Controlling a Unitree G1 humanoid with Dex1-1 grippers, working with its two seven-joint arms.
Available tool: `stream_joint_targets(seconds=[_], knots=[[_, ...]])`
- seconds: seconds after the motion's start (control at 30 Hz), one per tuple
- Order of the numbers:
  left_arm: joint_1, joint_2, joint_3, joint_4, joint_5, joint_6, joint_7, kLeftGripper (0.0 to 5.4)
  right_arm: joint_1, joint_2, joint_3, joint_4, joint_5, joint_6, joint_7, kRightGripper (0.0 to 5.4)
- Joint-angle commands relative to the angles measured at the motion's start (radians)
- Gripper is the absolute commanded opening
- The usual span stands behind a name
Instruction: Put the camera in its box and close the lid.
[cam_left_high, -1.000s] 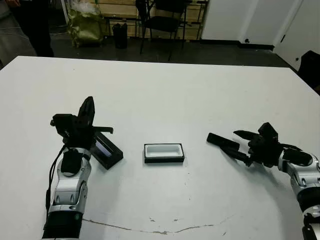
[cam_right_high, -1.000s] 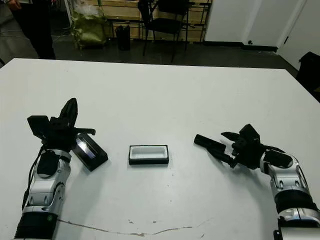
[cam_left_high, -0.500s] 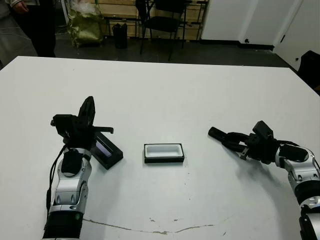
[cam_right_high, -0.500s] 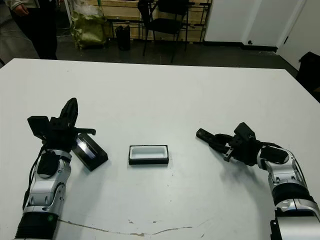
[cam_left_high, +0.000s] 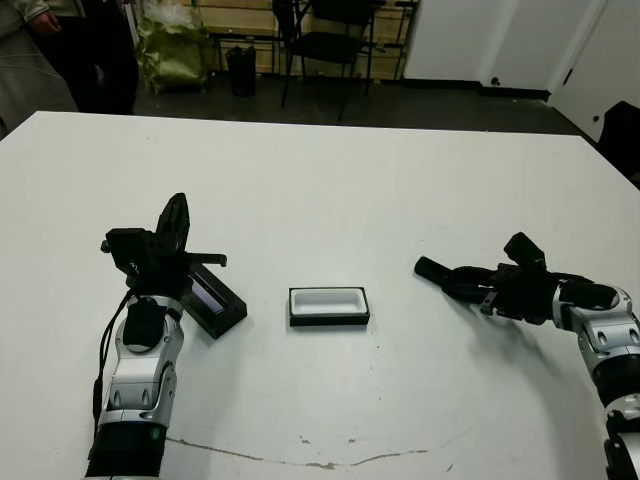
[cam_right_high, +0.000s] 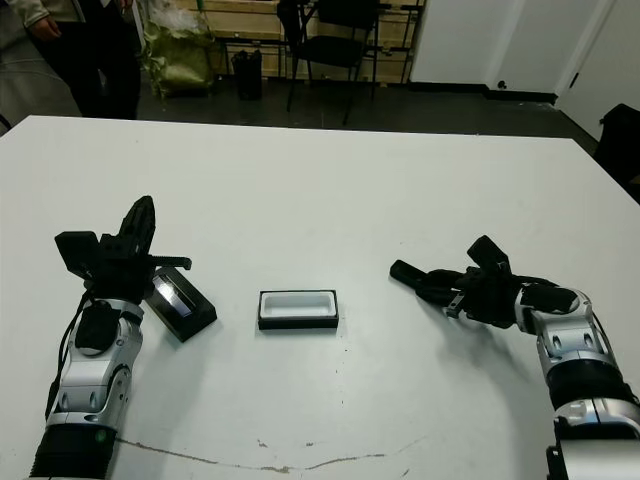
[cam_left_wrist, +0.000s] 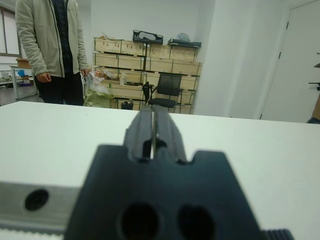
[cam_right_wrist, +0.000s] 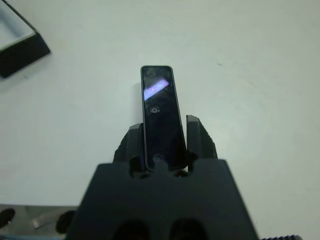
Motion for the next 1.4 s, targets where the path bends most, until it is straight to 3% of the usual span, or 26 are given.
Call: stream_joint_targets(seconds=[0.03, 0.13, 0.27, 0.37, 0.63, 0.73, 0.83, 0.97, 1.13, 1.3, 1.4], knots=[[0.010, 0.006, 0.000, 0.001, 0.005, 0.024, 0.002, 0.00, -0.005, -0.006, -0.051, 0.000, 0.066, 0.064, 0.010, 0.68], [0.008, 0.004, 0.000, 0.006, -0.002, 0.016, -0.003, 0.00, -0.094, 0.014, -0.074, 0.247, 0.070, -0.088, 0.050, 0.68], [0.009, 0.004, -0.003, 0.004, 0.006, 0.018, 0.003, 0.00, -0.157, 0.027, -0.108, 0.267, 0.121, -0.133, 0.130, 0.68], [0.010, 0.007, -0.005, -0.003, 0.011, 0.028, 0.006, 0.00, -0.218, 0.040, -0.120, 0.367, 0.129, -0.192, 0.197, 0.68], [0.010, 0.005, -0.008, -0.014, 0.021, 0.037, 0.020, 0.00, -0.298, 0.062, -0.013, 0.217, 0.079, -0.021, 0.214, 0.67], [0.010, 0.004, -0.008, -0.013, 0.022, 0.033, 0.022, 0.00, -0.340, 0.096, 0.039, 0.233, 0.036, -0.060, 0.220, 0.67], [0.009, 0.005, -0.006, -0.006, 0.016, 0.025, 0.015, 0.00, -0.392, 0.128, 0.080, 0.257, 0.012, -0.038, 0.245, 0.67], [0.007, 0.009, -0.005, -0.002, 0.018, 0.013, 0.012, 0.00, -0.433, 0.145, 0.146, 0.236, -0.047, -0.091, 0.260, 0.67], [0.013, 0.008, -0.005, -0.015, 0.020, 0.034, 0.021, 0.00, -0.487, 0.174, 0.223, 0.216, -0.094, -0.056, 0.314, 0.67], [0.017, 0.005, -0.006, -0.025, 0.022, 0.042, 0.025, 0.00, -0.487, 0.209, 0.242, 0.216, -0.080, -0.072, 0.372, 0.67], [0.012, 0.005, -0.003, -0.005, 0.014, 0.014, 0.015, 0.00, -0.464, 0.213, 0.242, 0.156, -0.054, -0.011, 0.410, 0.67]])
